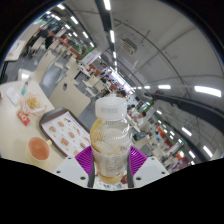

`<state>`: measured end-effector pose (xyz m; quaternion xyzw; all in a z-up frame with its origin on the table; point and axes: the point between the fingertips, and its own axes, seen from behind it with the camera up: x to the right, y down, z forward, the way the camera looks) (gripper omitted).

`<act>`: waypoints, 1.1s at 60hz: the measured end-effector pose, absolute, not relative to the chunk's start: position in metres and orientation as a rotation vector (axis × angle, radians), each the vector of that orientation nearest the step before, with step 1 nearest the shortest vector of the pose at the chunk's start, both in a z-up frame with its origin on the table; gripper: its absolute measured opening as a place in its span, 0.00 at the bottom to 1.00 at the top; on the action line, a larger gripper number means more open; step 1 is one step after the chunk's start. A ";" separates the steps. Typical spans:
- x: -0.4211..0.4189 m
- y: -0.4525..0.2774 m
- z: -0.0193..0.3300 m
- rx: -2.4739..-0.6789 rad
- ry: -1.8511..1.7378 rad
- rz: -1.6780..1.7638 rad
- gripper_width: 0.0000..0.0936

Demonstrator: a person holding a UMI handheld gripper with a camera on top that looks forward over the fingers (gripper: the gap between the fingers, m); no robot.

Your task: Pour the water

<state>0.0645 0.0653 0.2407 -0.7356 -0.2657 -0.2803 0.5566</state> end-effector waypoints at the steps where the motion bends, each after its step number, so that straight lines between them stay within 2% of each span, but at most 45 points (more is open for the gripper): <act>1: 0.067 0.066 0.238 -1.761 -0.591 -0.607 0.47; 6: 0.080 0.069 0.220 -1.856 -0.407 -0.361 0.47; 13: 0.087 0.069 0.174 -1.948 -0.250 -0.120 0.47; 33: 0.087 0.062 0.065 -2.075 -0.180 0.133 0.48; 42: 0.087 0.060 0.068 -2.018 -0.169 0.138 0.50; 47: 0.085 0.059 0.068 -2.021 -0.179 0.132 0.59; 50: 0.085 0.055 0.063 -2.065 -0.177 0.143 0.71; 53: 0.086 0.052 0.065 -2.085 -0.157 0.148 0.91; 56: 0.092 0.044 0.070 -2.103 -0.137 0.128 0.88; 59: 0.095 0.034 0.081 -2.108 -0.124 0.106 0.91; 66: 0.096 -0.006 0.109 -2.149 -0.091 0.057 0.90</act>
